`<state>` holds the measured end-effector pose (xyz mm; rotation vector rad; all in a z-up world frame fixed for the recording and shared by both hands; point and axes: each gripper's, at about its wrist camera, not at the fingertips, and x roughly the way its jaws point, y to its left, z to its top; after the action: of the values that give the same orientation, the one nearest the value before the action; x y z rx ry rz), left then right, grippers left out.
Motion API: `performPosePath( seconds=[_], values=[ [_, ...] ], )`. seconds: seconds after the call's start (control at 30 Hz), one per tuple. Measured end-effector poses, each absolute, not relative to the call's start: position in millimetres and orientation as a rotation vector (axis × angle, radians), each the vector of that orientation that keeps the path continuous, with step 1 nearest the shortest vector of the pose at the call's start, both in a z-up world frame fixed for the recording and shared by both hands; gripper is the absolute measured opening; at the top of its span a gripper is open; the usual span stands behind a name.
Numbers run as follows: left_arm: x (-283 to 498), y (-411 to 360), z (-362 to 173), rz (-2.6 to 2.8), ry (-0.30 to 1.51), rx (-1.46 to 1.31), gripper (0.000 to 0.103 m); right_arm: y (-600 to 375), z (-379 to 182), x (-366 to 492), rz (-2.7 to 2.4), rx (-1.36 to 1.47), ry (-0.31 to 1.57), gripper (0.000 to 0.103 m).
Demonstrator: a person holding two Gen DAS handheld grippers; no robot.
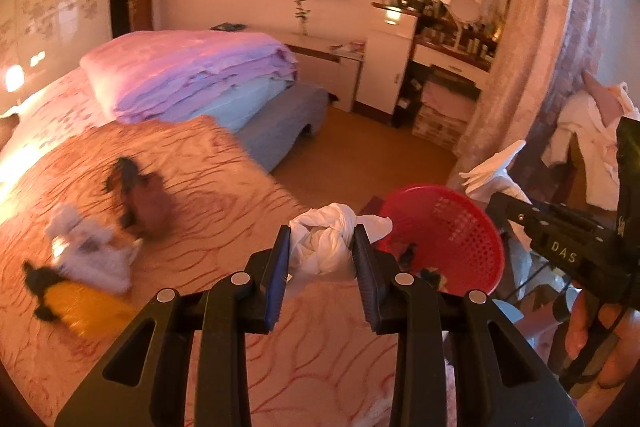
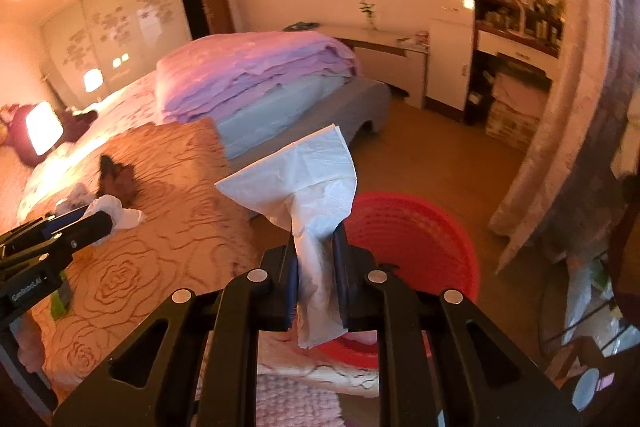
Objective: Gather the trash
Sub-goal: 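Carry the tissue and paper over the red wastebasket and open both tools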
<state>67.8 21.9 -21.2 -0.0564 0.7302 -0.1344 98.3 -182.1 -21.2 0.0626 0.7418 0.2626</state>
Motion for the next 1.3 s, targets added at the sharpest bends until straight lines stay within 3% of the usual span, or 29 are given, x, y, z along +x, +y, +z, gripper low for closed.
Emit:
performPosePath(
  seconds=[0.83, 0.9, 1.07, 1.3],
  values=[
    [145.6, -88.1, -77.2, -0.334, 0.882, 0.04, 0.03, -246.5, -85.6, 140.3, 0.14, 0.206, 0.882, 0.016],
    [149.4, -87.4, -80.4, -0.338, 0.891, 0.028, 0.033, -247.3, -89.3, 142.1, 0.142, 0.209, 0.888, 0.017],
    [152.6, -85.4, -87.2, -0.342, 0.88, 0.014, 0.066, -247.4, -98.5, 146.7, 0.161, 0.213, 0.9, 0.03],
    [155.6, -62.7, -86.5, -0.317, 0.902, -0.049, 0.071, -247.4, -103.9, 145.7, 0.154, 0.231, 0.908, 0.049]
  ],
)
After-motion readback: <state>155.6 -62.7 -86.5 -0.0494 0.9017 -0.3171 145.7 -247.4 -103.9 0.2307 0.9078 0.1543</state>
